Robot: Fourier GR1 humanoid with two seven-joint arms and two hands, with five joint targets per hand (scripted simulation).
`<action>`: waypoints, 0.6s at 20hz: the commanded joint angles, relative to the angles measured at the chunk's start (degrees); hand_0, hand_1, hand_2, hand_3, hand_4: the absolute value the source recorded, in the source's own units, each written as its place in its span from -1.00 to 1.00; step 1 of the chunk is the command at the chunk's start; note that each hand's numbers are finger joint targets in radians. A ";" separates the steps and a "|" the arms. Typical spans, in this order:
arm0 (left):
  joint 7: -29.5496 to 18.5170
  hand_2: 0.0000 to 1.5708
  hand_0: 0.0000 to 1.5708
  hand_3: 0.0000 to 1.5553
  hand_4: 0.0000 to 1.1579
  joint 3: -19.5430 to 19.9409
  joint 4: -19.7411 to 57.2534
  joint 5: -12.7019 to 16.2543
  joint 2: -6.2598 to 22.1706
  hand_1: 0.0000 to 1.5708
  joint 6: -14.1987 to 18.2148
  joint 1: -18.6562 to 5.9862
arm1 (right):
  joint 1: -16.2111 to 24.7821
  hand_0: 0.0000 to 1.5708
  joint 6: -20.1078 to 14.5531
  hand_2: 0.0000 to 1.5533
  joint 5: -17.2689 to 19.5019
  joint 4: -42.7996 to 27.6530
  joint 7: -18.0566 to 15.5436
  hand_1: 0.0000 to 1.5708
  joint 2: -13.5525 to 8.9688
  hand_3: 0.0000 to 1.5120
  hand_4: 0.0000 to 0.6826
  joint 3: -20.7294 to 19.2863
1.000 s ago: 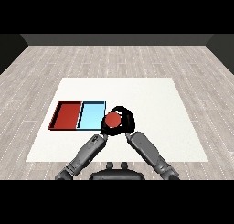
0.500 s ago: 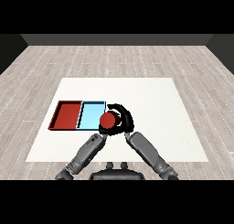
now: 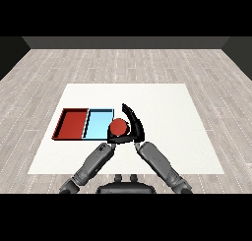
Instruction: Pick the red can and put it in the red box
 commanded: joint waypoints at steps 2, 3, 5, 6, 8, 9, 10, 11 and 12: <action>3.65 1.00 1.00 0.91 0.95 0.68 -4.95 -5.03 -0.25 1.00 2.46 0.77 | 0.93 -1.00 1.29 -1.00 -0.22 -0.84 0.57 -1.00 0.09 -1.00 -1.00 -1.91; -0.55 1.00 1.00 0.91 0.96 -0.71 -0.74 -1.39 -0.25 1.00 1.41 1.71 | 3.27 -1.00 1.41 -1.00 3.64 -5.76 4.36 -1.00 -0.09 -1.00 -1.00 -1.26; 1.23 1.00 1.00 0.90 0.96 1.02 -1.86 -4.32 -0.25 1.00 0.63 2.12 | 4.26 -1.00 4.67 -1.00 2.03 -5.49 2.81 -1.00 -1.14 -1.00 -1.00 -4.23; 2.52 1.00 1.00 0.90 0.95 2.49 -2.40 -4.68 -0.25 1.00 -0.30 1.74 | 0.62 -1.00 3.78 -1.00 -2.24 2.43 -2.40 -1.00 0.08 -1.00 -1.00 -4.84; 3.62 1.00 1.00 0.89 0.95 1.39 -3.42 -3.38 -0.26 1.00 1.33 0.46 | 2.94 -1.00 6.03 -1.00 -1.52 -1.64 -0.04 -1.00 0.08 -1.00 -1.00 -6.47; 0.27 1.00 1.00 0.89 0.95 1.33 -4.39 -4.53 -0.26 1.00 0.06 5.67 | 4.19 -1.00 4.89 -1.00 0.08 -4.83 1.42 -1.00 0.09 -1.00 -1.00 -5.37; -0.08 1.00 1.00 0.87 0.96 0.41 -3.21 -4.71 -0.26 1.00 2.65 4.08 | 6.40 -1.00 7.21 -1.00 -1.43 -8.21 2.99 -1.00 -1.43 -1.00 -1.00 -5.94; 3.05 1.00 1.00 0.87 0.95 3.29 -3.33 -5.83 0.19 1.00 0.97 2.13 | 9.26 -1.00 7.74 -1.00 -0.56 -12.65 3.09 -1.00 -4.23 -1.00 -1.00 -5.73; 5.81 0.99 1.00 0.88 0.96 1.36 -6.56 -6.86 -0.25 1.00 4.43 1.91 | 8.59 -1.00 6.72 -1.00 0.35 -10.23 1.25 -1.00 -1.16 -1.00 -1.00 -6.29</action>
